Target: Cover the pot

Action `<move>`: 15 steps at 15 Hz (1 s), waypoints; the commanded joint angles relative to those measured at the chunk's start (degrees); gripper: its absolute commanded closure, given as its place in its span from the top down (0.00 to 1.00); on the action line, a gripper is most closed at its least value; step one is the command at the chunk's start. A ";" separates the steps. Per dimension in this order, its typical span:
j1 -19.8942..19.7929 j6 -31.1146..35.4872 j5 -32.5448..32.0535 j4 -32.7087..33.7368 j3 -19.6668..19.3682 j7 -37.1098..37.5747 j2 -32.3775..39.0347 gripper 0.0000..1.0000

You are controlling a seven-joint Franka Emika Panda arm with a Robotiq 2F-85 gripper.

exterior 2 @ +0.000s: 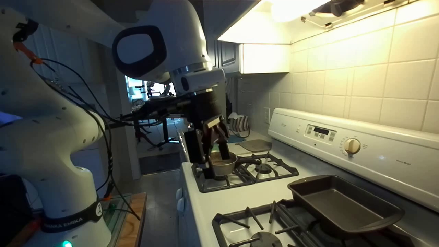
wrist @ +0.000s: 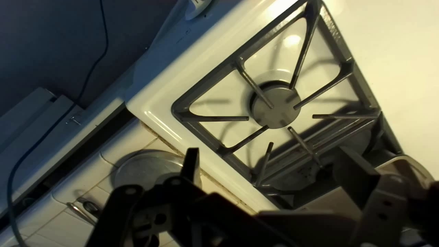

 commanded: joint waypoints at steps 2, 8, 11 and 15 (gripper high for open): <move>-2.27 5.14 -0.95 4.52 -2.52 0.26 10.95 1.00; -1.12 9.99 -1.10 9.78 -6.90 -4.86 21.99 1.00; -0.17 10.60 -0.47 11.99 -8.53 -8.49 25.72 1.00; 0.03 11.14 -0.61 15.35 -10.60 -10.83 30.11 1.00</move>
